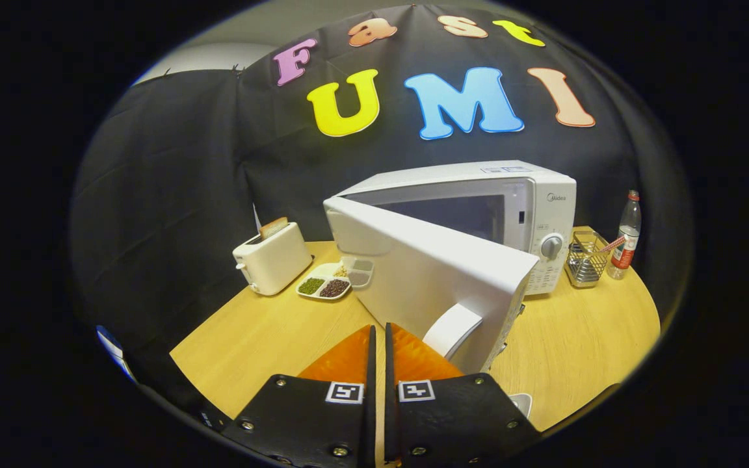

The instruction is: Open the microwave, put the food inside, and close the microwave door.

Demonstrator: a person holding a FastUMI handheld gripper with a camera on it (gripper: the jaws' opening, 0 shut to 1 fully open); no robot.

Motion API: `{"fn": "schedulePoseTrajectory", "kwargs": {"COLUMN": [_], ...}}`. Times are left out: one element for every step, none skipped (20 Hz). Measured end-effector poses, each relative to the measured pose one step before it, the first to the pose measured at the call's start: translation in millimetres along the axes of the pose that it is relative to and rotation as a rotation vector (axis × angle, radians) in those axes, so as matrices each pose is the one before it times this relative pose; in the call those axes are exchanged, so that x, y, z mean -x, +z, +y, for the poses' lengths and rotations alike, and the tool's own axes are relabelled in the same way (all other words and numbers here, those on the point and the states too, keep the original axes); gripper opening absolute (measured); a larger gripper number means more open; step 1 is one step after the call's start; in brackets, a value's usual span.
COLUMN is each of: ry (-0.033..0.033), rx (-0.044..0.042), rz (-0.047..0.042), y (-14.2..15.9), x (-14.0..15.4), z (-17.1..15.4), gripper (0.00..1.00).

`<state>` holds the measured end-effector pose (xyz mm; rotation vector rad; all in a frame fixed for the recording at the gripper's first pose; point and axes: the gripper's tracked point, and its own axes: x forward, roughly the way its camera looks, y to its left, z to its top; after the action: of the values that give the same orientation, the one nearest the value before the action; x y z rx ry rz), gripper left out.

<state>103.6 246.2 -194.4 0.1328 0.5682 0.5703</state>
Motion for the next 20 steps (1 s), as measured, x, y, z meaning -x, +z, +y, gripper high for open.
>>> {"fn": "schedulePoseTrajectory", "kwargs": {"ry": [-0.01012,-0.00862,-0.00814,-0.00662,-0.00765,-0.00802,-0.0057,-0.00497,-0.00439,-0.00684,-0.00835,-0.01124,-0.00983,-0.00686,-0.00569,-0.00653,-0.00692,-0.00597,-0.00667,-0.00757], "rx": [-0.00263,-0.00284,-0.00207,0.00125,0.00185,0.00155,0.00066,-0.00159,-0.00242,-0.00353,-0.00345,-0.00293,-0.00309,-0.00497,-0.00612,-0.00494,-0.00371,-0.00352,-0.00365,-0.00465], "rz": [-0.00138,-0.00236,-0.00073,0.00018,0.00119,-0.00039,-0.00051,0.00038,-0.00093,-0.00505,-0.00927,-0.0052,-0.0042,-0.00211,-0.00269,-0.00414,-0.00298,-0.00283,-0.00228,-0.00305], "y": [2.46,2.79,1.9,2.33,0.96,3.0,2.59,2.54,1.97,3.25,3.97,2.95,2.27,2.97,1.88,2.69,2.49,2.37,2.16,1.55], "x": [-2.67,-3.08,-3.97,-3.63,-4.63,-4.02,-4.19,-4.31,-4.46,-4.23,-4.61,-5.67,-4.62,-4.87,-4.92,-4.67,-5.63,-4.53,-4.96,-4.79], "z": [-6.62,-6.34,-5.83,-5.79,-5.89,-5.99,-4.95,-4.81,-4.47,-5.04,-4.67,-5.16,-4.36,-3.98,-3.34,-3.76,-3.19,-3.29,-3.78,-3.07], "gripper": [0.05,0.05,0.05,0.05,0.05,0.05,0.05,0.05,0.05,0.05,0.05,0.05,0.05,0.05,0.05,0.05,0.05,0.05,0.05,0.05]}}
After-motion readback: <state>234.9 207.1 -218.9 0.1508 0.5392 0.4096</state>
